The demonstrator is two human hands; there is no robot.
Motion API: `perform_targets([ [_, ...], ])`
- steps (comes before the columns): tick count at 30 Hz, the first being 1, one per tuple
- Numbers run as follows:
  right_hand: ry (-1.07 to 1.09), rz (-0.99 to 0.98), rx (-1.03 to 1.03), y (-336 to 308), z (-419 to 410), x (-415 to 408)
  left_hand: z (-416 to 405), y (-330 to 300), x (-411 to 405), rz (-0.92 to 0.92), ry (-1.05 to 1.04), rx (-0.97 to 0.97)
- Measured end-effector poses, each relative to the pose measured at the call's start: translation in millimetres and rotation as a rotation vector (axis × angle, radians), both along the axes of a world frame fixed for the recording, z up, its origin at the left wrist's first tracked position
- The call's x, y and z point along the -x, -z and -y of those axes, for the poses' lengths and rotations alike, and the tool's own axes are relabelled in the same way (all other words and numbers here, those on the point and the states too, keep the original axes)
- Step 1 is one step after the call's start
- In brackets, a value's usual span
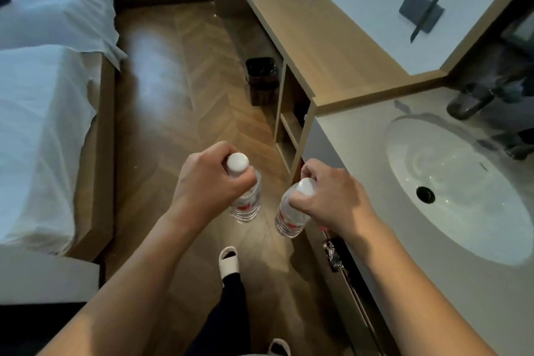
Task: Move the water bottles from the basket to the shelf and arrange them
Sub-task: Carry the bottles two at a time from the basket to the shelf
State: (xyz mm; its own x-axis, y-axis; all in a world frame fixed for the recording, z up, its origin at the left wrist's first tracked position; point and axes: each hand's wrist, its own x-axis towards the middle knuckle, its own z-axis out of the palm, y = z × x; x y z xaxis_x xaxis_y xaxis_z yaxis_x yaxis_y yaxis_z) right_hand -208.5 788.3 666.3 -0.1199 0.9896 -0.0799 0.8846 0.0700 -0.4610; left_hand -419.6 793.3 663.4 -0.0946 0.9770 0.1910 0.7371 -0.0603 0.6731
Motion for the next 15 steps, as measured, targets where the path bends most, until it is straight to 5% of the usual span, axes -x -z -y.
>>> perform_targets([
  [15,0.025,-0.005,-0.001,-21.8,-311.5,102.0,-317.8,-12.1,94.0,-0.008,0.032,0.012],
])
